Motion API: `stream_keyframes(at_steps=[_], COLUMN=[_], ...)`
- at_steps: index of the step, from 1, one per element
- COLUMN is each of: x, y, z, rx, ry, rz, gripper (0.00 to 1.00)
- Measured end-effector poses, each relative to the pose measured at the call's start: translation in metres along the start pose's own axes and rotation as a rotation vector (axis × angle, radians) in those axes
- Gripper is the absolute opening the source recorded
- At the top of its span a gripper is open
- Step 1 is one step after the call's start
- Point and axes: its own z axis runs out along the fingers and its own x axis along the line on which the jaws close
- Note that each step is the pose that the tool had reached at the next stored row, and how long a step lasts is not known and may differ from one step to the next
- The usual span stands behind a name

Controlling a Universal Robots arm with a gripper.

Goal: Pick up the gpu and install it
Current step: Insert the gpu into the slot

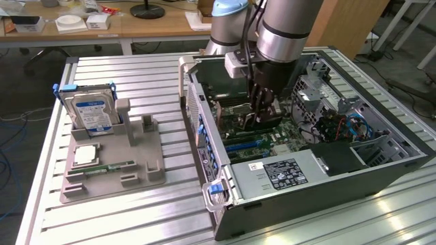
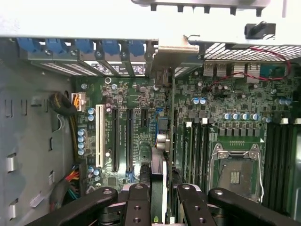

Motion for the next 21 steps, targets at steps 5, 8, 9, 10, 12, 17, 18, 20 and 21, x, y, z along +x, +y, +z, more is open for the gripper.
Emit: stream_keyframes(at_steps=[5, 8, 9, 10, 12, 17, 18, 20, 21], x=[0.000, 0.000, 0.000, 0.000, 0.000, 0.000, 0.000, 0.001, 0.001], y=[0.0008, 0.0012, 0.0012, 0.0012, 0.0013, 0.0013, 0.0009, 0.0006, 0.0006], z=[0.0090, 0.0144, 0.0156, 0.0165, 0.0173, 0.0191, 0.0203, 0.0213, 0.0215], rx=[0.0000, 0.0000, 0.0001, 0.0000, 0.0004, 0.0006, 0.0006, 0.0004, -0.0004], ry=[0.0002, 0.0003, 0.0002, 0.0003, 0.0005, 0.0002, 0.0002, 0.0006, 0.0007], rz=[0.000, 0.000, 0.000, 0.000, 0.000, 0.000, 0.000, 0.000, 0.000], gripper=[0.27, 0.27, 0.27, 0.27, 0.27, 0.27, 0.27, 0.27, 0.27])
